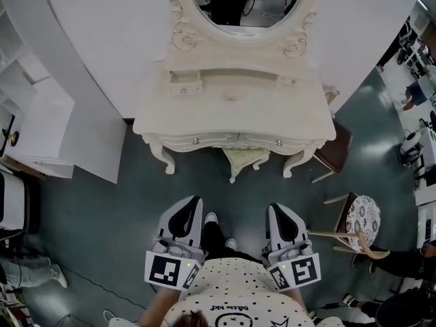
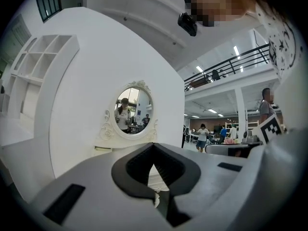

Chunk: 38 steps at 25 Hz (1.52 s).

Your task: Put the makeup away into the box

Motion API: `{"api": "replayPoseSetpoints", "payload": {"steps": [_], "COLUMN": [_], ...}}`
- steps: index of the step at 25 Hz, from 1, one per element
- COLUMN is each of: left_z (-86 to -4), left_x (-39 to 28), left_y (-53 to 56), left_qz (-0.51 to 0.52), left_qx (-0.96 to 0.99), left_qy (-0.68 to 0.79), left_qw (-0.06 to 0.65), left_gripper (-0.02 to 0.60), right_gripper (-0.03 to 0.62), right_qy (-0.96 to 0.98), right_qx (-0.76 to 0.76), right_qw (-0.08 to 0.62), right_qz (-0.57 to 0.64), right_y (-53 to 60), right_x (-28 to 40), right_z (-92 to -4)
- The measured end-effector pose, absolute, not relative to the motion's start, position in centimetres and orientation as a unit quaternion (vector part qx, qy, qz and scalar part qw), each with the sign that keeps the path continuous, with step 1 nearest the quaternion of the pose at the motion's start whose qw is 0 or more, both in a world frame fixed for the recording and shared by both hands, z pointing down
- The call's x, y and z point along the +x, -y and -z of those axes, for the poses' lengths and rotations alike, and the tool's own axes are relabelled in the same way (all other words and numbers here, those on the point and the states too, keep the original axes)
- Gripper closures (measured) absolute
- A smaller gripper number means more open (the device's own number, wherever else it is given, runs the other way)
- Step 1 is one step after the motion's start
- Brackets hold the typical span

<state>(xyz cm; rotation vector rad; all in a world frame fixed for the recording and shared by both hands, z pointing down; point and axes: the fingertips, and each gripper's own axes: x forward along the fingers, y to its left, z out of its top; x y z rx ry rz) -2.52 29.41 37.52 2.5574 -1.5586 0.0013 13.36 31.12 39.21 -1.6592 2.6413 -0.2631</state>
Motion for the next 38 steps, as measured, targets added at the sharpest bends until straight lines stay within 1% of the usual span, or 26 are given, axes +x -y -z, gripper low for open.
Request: {"api": "replayPoseSetpoints", "payload": {"steps": [7,13,21,25,32,38], "left_z": [-36.2,-36.9,-38.0,-38.3,-37.6,-37.9], "left_x": [-5.0,-7.3,-7.7,-7.4,-5.4,-3.8], "left_y": [-23.3,-19.7,-16.1,-13.2,-7.6,-4.7], "left_qz": [0.004,-0.004,-0.007,-0.006,0.012,0.021], "left_qx": [0.864,0.862,0.852,0.843,0.828,0.820], "left_qy": [0.500,0.503,0.517,0.531,0.556,0.567], "left_qw": [0.063,0.065,0.082,0.087,0.075,0.078], "left_gripper": [0.577,0.577,0.577,0.577,0.577,0.577], "right_gripper": [0.588,0.588,0.588,0.588,0.588,0.588], "right_qy": [-0.838,-0.838,-0.846,-0.852,-0.862,-0.866], "right_qx": [-0.541,-0.540,-0.527,-0.517,-0.503,-0.496], "right_qw": [0.017,0.014,0.002,-0.003,-0.002,-0.004], "right_qz": [0.070,0.070,0.078,0.081,0.063,0.061], "right_y": [-25.3,-21.8,-17.6,-14.4,-8.0,-4.9], "right_x": [10.6,8.5,7.9,8.5,11.3,13.4], "right_z": [-37.3,-37.7,-38.5,-38.8,-38.1,-38.4]}}
